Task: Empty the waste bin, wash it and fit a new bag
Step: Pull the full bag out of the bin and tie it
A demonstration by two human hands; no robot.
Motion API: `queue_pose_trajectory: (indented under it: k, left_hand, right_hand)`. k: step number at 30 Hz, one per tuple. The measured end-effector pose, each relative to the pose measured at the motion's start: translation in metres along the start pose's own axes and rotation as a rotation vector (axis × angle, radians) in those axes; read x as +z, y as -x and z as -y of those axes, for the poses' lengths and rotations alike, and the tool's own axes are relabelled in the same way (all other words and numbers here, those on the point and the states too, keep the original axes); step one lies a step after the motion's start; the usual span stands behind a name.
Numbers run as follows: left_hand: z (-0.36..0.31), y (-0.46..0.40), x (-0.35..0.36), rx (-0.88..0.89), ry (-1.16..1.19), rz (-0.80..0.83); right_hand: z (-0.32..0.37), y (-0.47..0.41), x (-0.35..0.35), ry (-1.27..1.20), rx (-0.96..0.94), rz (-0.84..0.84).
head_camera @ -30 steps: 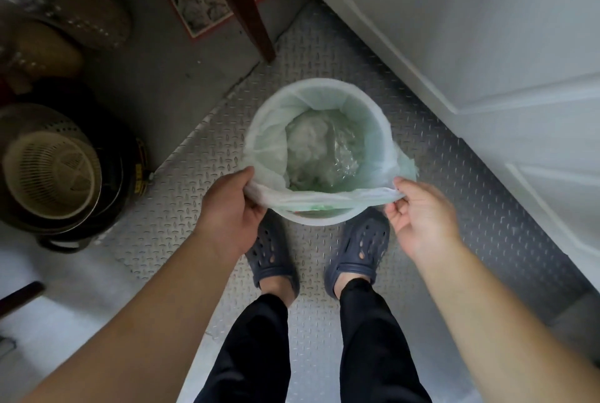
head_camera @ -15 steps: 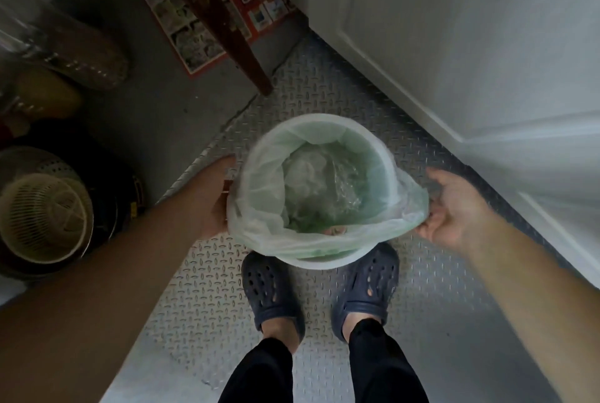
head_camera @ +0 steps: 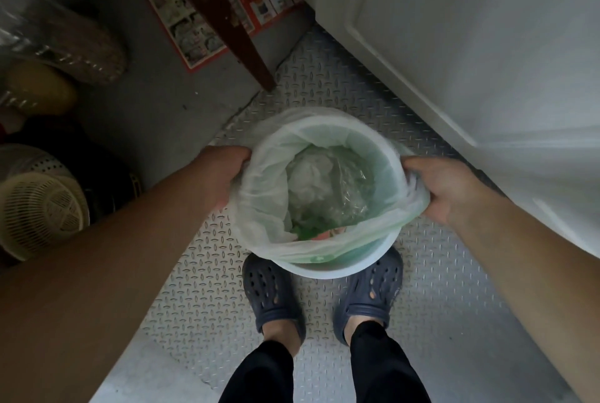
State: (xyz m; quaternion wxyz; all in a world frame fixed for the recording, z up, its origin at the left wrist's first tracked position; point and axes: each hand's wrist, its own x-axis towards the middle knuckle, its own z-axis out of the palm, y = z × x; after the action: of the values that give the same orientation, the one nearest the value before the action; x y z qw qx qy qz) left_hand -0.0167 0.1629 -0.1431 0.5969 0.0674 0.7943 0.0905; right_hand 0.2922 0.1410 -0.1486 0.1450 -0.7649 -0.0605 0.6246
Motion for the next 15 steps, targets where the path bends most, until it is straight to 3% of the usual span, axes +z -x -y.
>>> queue_pose_trajectory:
  k: [4, 7, 11, 15]
  left_hand:
    - [-0.014, 0.014, -0.001, 0.439, -0.269, -0.342]
    - [-0.015, 0.026, -0.006, 0.615, -0.323, -0.443]
    - [-0.003, 0.048, -0.019, 0.704, -0.273, -0.480]
    - [0.017, 0.062, -0.034, 0.668, -0.256, -0.461]
  right_hand:
    - [0.005, 0.010, 0.001, 0.134, -0.331, -0.130]
    - [0.003, 0.025, -0.004, 0.348, -0.537, -0.232]
    - [-0.001, 0.052, -0.016, 0.463, -0.653, -0.308]
    - [-0.014, 0.070, -0.027, 0.454, -0.652, -0.293]
